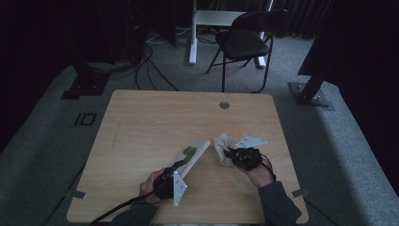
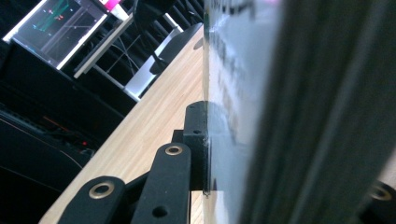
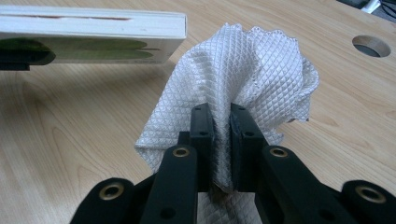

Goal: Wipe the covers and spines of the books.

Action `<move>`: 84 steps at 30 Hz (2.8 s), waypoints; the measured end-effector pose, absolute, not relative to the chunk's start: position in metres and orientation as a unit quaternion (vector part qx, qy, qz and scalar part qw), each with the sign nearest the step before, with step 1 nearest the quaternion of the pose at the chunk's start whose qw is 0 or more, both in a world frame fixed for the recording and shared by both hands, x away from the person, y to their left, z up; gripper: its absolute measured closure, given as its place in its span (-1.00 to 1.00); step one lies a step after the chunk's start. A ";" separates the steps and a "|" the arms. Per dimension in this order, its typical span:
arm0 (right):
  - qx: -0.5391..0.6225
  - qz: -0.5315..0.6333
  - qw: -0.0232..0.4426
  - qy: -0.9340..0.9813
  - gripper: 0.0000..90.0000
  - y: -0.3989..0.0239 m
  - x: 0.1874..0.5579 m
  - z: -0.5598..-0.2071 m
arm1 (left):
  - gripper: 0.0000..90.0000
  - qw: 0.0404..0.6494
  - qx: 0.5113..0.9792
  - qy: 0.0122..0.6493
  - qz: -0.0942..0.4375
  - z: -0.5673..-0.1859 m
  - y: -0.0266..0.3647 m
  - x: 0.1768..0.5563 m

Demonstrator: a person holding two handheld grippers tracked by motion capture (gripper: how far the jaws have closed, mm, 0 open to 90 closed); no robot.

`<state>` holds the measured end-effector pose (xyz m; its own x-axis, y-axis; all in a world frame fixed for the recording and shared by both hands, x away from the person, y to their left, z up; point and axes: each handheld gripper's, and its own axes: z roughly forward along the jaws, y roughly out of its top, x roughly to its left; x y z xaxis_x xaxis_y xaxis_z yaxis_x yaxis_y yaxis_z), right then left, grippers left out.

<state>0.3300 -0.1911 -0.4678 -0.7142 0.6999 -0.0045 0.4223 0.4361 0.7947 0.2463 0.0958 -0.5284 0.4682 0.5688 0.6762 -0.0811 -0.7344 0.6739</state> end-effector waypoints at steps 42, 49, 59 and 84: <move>0.333 0.422 0.183 0.823 0.83 -0.189 0.325 -0.460 | 0.75 0.281 0.772 0.112 0.560 -0.531 0.090 0.240; 0.331 0.423 0.184 0.823 0.83 -0.188 0.325 -0.460 | 0.75 0.277 0.767 0.109 0.569 -0.531 0.091 0.240; 0.332 0.425 0.187 0.821 0.83 -0.188 0.325 -0.459 | 0.75 0.275 0.766 0.106 0.571 -0.531 0.090 0.240; 0.299 0.447 0.205 0.818 0.83 -0.172 0.321 -0.434 | 0.75 0.273 0.755 0.099 0.588 -0.531 0.087 0.236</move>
<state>0.3211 -0.1720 -0.4335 -0.7376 0.6719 -0.0673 0.3057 0.4212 0.8539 0.2357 0.0874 -0.5305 0.2900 0.4696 0.8339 -0.1718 -0.8316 0.5281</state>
